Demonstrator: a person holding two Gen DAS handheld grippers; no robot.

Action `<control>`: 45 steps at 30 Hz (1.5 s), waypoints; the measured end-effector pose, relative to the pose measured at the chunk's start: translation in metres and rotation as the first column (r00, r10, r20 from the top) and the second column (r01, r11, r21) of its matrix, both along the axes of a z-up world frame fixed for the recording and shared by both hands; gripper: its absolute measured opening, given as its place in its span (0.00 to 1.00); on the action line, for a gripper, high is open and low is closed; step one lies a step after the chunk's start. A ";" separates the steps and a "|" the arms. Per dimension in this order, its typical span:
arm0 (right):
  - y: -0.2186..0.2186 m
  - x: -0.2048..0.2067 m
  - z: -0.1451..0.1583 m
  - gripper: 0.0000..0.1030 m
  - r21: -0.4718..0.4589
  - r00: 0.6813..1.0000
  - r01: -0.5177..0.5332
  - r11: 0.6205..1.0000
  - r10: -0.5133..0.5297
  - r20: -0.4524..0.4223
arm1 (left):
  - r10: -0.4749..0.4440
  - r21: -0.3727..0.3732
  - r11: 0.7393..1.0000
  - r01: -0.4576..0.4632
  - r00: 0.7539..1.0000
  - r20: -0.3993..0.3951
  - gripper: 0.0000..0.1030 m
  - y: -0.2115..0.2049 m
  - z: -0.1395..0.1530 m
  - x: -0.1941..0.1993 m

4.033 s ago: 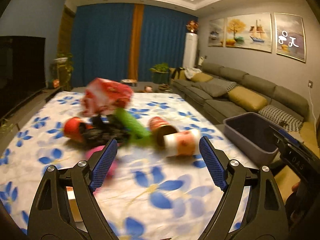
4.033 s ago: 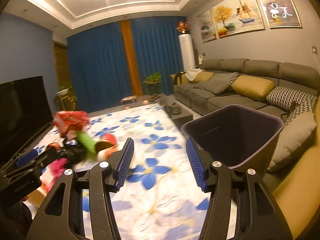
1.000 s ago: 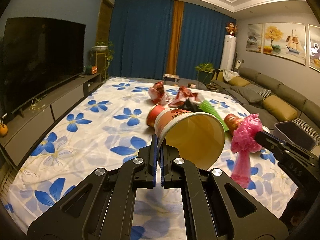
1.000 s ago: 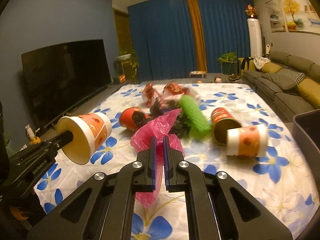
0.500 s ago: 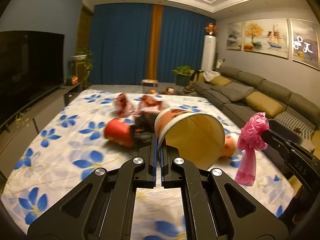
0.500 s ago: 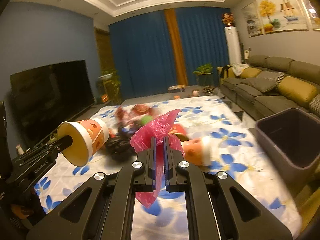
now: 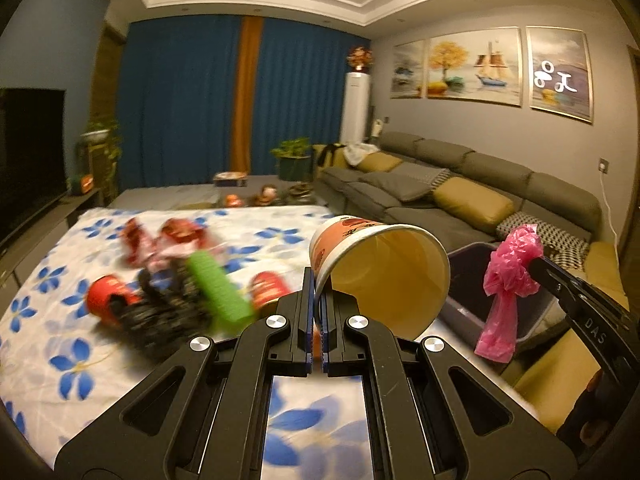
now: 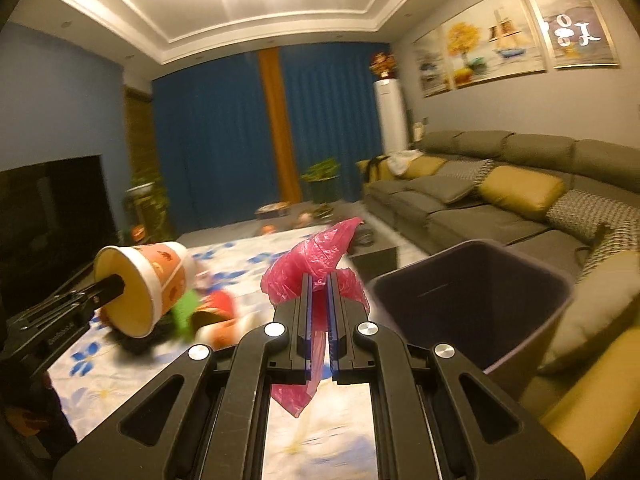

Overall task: Collect trash
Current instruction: 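Carry the paper cup and pink bag over the grey bin with both tools, then open both tools to drop the cup and bag into the bin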

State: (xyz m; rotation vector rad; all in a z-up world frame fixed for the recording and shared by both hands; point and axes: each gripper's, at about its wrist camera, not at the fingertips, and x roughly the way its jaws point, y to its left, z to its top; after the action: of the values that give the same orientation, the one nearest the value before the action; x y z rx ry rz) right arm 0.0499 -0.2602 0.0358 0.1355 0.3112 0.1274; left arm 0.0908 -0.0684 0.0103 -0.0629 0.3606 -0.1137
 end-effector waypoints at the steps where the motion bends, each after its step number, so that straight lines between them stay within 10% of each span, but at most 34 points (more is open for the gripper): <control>1: -0.012 0.002 0.001 0.07 0.001 1.000 0.028 1.000 -0.028 0.004 | -0.012 0.002 1.000 0.012 1.000 0.005 0.02 -0.008 0.001 0.004; 21: -0.108 0.034 -0.006 0.07 0.016 0.977 0.211 0.977 -0.211 0.031 | -0.224 -0.006 0.975 0.224 0.975 -0.004 0.02 -0.147 -0.007 0.083; 45: -0.110 0.061 -0.022 0.16 0.033 0.978 0.208 0.978 -0.207 -0.029 | -0.288 -0.036 0.958 0.286 0.955 -0.073 0.02 -0.179 -0.039 0.133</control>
State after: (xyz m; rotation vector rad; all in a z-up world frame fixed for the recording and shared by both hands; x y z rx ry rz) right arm 0.1113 -0.3705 0.0137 0.2040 0.3180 -0.0757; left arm 0.2241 -0.2473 -0.0286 -0.0390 0.4450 -0.4049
